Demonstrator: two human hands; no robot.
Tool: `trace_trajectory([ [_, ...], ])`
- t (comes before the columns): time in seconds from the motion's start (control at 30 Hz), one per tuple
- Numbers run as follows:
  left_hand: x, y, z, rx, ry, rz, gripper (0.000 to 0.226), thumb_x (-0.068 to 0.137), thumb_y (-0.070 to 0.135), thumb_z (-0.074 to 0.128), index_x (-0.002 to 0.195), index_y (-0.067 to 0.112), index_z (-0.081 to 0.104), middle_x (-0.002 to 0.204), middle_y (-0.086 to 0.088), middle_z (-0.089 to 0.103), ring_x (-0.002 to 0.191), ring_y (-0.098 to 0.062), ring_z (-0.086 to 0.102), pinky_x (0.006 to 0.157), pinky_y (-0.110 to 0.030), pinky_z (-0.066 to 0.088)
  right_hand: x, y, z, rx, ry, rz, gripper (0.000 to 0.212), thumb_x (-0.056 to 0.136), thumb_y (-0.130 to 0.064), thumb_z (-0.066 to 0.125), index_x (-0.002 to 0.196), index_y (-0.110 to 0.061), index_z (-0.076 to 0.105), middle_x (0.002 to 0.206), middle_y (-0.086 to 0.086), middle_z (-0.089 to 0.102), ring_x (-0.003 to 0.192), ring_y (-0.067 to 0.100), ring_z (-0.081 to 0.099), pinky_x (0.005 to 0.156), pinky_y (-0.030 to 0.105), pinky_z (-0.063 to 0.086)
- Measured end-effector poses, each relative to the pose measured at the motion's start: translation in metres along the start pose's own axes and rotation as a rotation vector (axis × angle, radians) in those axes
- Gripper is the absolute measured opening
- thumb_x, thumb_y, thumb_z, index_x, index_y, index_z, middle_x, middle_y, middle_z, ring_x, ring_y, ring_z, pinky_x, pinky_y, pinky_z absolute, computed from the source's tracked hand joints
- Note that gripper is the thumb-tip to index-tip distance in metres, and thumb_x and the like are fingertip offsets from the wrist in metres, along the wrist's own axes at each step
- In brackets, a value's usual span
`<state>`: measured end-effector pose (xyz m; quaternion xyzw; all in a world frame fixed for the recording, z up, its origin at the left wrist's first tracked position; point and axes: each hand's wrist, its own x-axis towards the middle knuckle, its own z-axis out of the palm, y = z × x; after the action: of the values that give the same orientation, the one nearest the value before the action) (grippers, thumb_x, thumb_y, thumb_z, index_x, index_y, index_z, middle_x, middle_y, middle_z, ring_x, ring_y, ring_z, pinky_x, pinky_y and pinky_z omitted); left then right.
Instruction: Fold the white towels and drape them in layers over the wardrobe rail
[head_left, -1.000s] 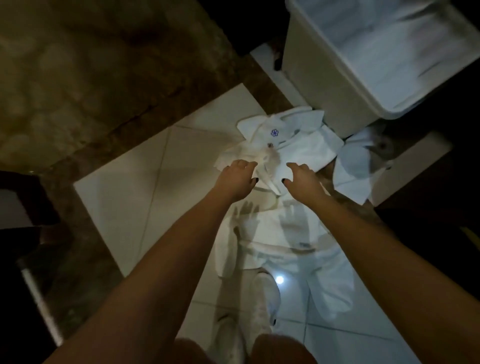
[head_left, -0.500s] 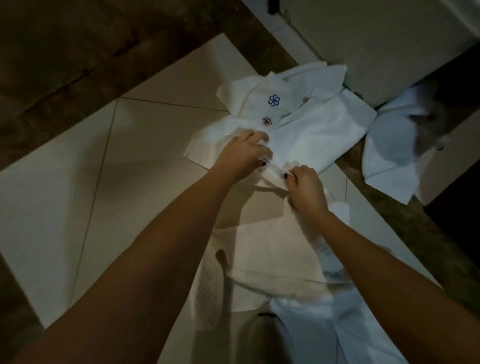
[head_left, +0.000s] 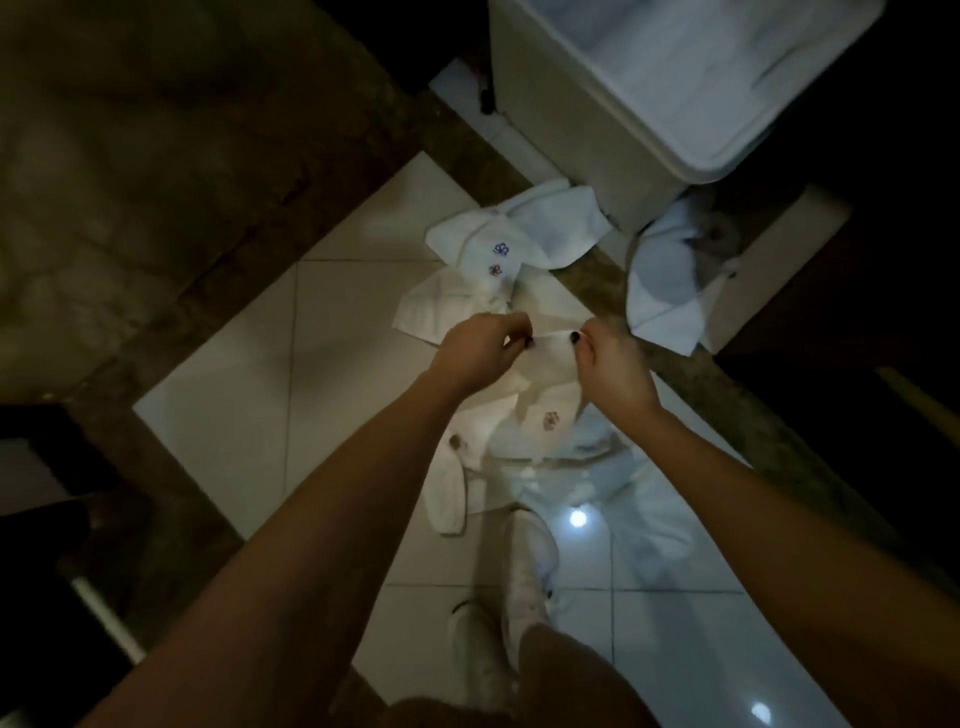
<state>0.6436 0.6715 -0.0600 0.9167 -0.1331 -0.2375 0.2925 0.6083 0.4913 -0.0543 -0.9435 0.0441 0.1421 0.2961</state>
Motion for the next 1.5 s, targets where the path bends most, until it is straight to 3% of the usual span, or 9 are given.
trace_trajectory([
  [0.2,-0.069,0.105,-0.099,0.038,0.085,0.035,0.013,0.095,0.022,0.053,0.102,0.014,0.061,0.097,-0.015,0.061,0.093,-0.031,0.053,0.063,-0.037,0.039,-0.056,-0.069,-0.13,0.197,-0.051,0.13,0.046,0.096,-0.037,0.057,0.081,0.007,0.059,0.076,0.02,0.063,0.075,0.029,0.058,0.071,0.039,0.044],
  [0.33,-0.131,0.191,-0.156,0.1,0.124,0.094,0.017,0.098,0.024,0.047,0.103,0.015,0.061,0.099,-0.011,0.064,0.1,-0.026,0.049,0.068,-0.033,0.033,-0.112,-0.11,-0.224,0.223,-0.135,0.163,0.046,0.093,-0.037,0.062,0.06,-0.011,0.043,0.059,0.005,0.044,0.06,0.015,0.043,0.063,0.031,0.031],
  [0.47,-0.183,0.265,-0.197,0.115,0.125,0.213,0.015,0.096,0.019,0.051,0.097,0.012,0.064,0.092,-0.009,0.067,0.094,-0.029,0.054,0.073,-0.035,0.033,-0.175,-0.133,-0.308,0.108,-0.24,0.143,0.036,0.091,-0.023,0.066,0.061,-0.016,0.048,0.064,0.006,0.047,0.07,0.022,0.05,0.064,0.032,0.035],
  [0.63,-0.222,0.363,-0.227,0.139,0.098,0.384,0.012,0.089,0.013,0.052,0.09,0.008,0.064,0.08,-0.012,0.067,0.08,-0.032,0.059,0.065,-0.04,0.047,-0.25,-0.131,-0.401,-0.062,-0.174,0.212,0.019,0.087,-0.008,0.06,0.076,0.006,0.064,0.082,0.02,0.064,0.085,0.035,0.063,0.068,0.036,0.045],
  [0.8,-0.237,0.472,-0.255,0.155,0.101,0.508,0.02,0.096,0.015,0.045,0.097,0.005,0.061,0.084,-0.018,0.061,0.083,-0.031,0.054,0.067,-0.043,0.044,-0.307,-0.12,-0.491,-0.246,-0.045,0.256,0.019,0.097,-0.008,0.049,0.103,0.002,0.065,0.11,0.017,0.058,0.1,0.032,0.058,0.077,0.034,0.043],
  [0.9,-0.245,0.533,-0.272,0.191,0.096,0.543,0.016,0.1,0.015,0.044,0.104,0.007,0.057,0.084,-0.01,0.054,0.078,-0.02,0.044,0.07,-0.043,0.043,-0.337,-0.107,-0.542,-0.257,0.081,0.335,0.014,0.099,-0.013,0.047,0.093,-0.006,0.058,0.103,0.015,0.061,0.084,0.028,0.057,0.067,0.035,0.043],
  [1.0,-0.247,0.585,-0.288,0.218,0.102,0.597,0.013,0.099,0.017,0.043,0.1,0.009,0.053,0.086,-0.01,0.059,0.079,-0.028,0.054,0.068,-0.045,0.047,-0.371,-0.095,-0.595,-0.28,0.169,0.393,0.012,0.101,-0.017,0.045,0.091,-0.011,0.051,0.09,0.01,0.057,0.071,0.022,0.05,0.06,0.032,0.038],
  [1.3,-0.279,0.741,-0.301,0.334,0.313,0.718,0.012,0.103,0.022,0.037,0.105,0.017,0.048,0.079,-0.007,0.058,0.068,-0.029,0.054,0.061,-0.044,0.047,-0.494,-0.053,-0.735,-0.241,0.35,0.425,0.03,0.099,-0.035,0.053,0.08,-0.013,0.062,0.074,0.003,0.058,0.063,0.017,0.053,0.049,0.028,0.035],
  [1.5,-0.31,0.815,-0.297,0.144,0.346,0.677,0.01,0.1,0.021,0.042,0.1,0.018,0.051,0.075,-0.006,0.057,0.067,-0.028,0.057,0.059,-0.038,0.045,-0.575,-0.021,-0.804,-0.226,0.445,0.387,0.026,0.099,-0.021,0.051,0.079,-0.009,0.062,0.082,0.007,0.064,0.069,0.019,0.06,0.053,0.027,0.044],
])
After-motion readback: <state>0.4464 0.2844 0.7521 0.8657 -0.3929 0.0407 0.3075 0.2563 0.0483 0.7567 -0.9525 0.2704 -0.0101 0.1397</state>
